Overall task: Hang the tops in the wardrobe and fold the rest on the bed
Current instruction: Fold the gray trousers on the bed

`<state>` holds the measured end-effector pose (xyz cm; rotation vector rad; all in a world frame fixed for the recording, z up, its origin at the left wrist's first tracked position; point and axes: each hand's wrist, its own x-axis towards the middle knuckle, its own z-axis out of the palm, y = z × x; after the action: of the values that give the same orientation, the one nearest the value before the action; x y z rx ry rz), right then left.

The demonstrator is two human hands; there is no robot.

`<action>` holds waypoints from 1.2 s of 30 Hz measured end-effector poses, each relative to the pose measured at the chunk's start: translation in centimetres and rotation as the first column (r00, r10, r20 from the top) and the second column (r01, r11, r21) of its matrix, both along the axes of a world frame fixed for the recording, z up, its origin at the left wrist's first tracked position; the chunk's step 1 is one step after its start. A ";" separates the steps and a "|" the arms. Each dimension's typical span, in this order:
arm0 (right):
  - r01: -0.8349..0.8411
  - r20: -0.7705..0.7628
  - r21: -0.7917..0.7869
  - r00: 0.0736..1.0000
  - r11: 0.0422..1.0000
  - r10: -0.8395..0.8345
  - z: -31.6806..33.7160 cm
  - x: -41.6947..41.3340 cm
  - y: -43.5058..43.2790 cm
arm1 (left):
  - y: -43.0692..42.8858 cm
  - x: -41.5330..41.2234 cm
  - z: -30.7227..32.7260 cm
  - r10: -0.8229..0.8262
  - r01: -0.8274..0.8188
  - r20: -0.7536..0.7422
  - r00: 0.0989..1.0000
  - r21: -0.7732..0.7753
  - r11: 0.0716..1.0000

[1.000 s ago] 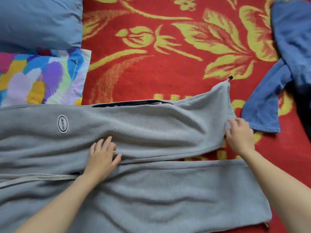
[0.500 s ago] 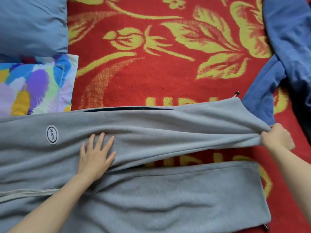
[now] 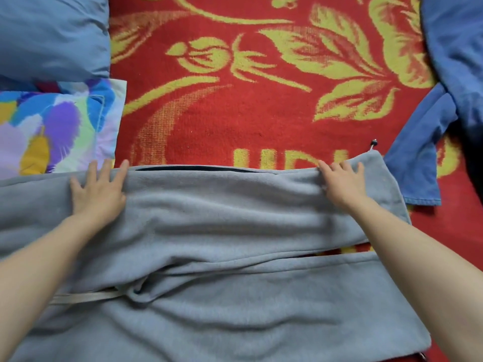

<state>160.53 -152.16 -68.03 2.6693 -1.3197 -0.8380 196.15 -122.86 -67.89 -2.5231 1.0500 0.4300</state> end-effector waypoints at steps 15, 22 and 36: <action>-0.357 0.183 -0.463 0.857 0.811 0.482 3.2 -16.7 7.7 | 15.2 -5.5 3.1 -0.413 0.472 0.231 0.881 -0.498 0.728; -0.083 0.086 -0.330 0.989 0.940 0.118 4.5 -20.5 15.0 | 21.4 -11.4 3.5 -0.431 0.474 0.201 0.880 -0.440 0.763; 0.551 0.092 0.017 0.830 0.835 -0.550 5.2 -22.9 21.8 | 25.2 -17.1 2.9 -0.527 0.512 0.075 0.847 -0.387 0.767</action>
<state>137.64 -130.36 -62.87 2.3529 -2.1671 -0.7353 179.03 -97.70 -65.01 -2.3833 1.9480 0.1057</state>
